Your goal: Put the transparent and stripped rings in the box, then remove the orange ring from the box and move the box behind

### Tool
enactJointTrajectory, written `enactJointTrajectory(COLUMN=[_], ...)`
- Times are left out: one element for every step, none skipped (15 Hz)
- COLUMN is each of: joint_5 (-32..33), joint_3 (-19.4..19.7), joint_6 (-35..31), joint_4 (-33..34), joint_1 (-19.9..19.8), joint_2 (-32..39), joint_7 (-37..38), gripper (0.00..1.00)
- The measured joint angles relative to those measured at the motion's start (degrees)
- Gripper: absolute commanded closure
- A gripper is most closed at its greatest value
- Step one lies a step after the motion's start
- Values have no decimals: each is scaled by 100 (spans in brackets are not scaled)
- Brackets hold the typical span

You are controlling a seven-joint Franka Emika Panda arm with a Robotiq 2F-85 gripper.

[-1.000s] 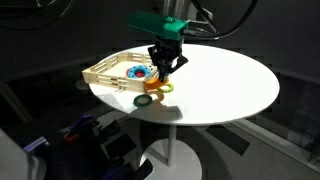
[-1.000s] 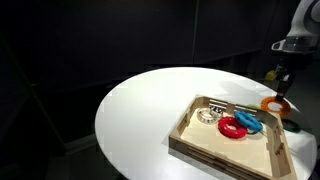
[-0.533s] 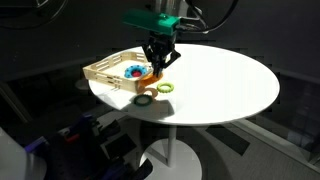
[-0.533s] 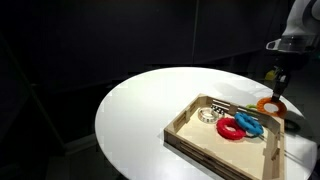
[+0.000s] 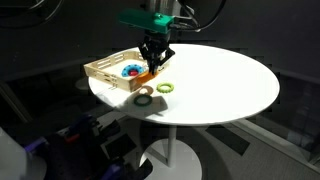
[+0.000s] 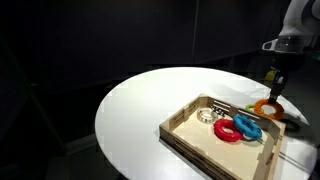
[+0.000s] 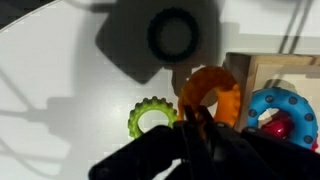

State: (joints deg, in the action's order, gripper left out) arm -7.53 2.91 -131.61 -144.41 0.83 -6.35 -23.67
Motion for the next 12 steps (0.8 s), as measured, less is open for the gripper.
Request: enactJointTrajectory(joint_5=[-6, -9, -13, -19, -36, -51, -64, -76, -78, -78, -78, -78], joint_3=[-16, -29, -42, -58, -77, -99, -120, -132, -134, -133, -127, -116], joint_6=[0, 0, 0, 0, 0, 0, 0, 0, 0, 0, 0, 0], joint_4=[-6, -15, -26, -39, -51, -60, -68, -73, -76, -77, -77, -79], joint_1=[21, 49, 77, 104, 126, 144, 156, 165, 169, 169, 164, 151], joint_2=[0, 0, 0, 0, 0, 0, 0, 0, 0, 0, 0, -2], joint_7=[0, 0, 0, 0, -1, -2, -2, -2, -2, -2, -2, -2], gripper=[96, 96, 96, 96, 96, 96, 96, 96, 96, 96, 96, 96])
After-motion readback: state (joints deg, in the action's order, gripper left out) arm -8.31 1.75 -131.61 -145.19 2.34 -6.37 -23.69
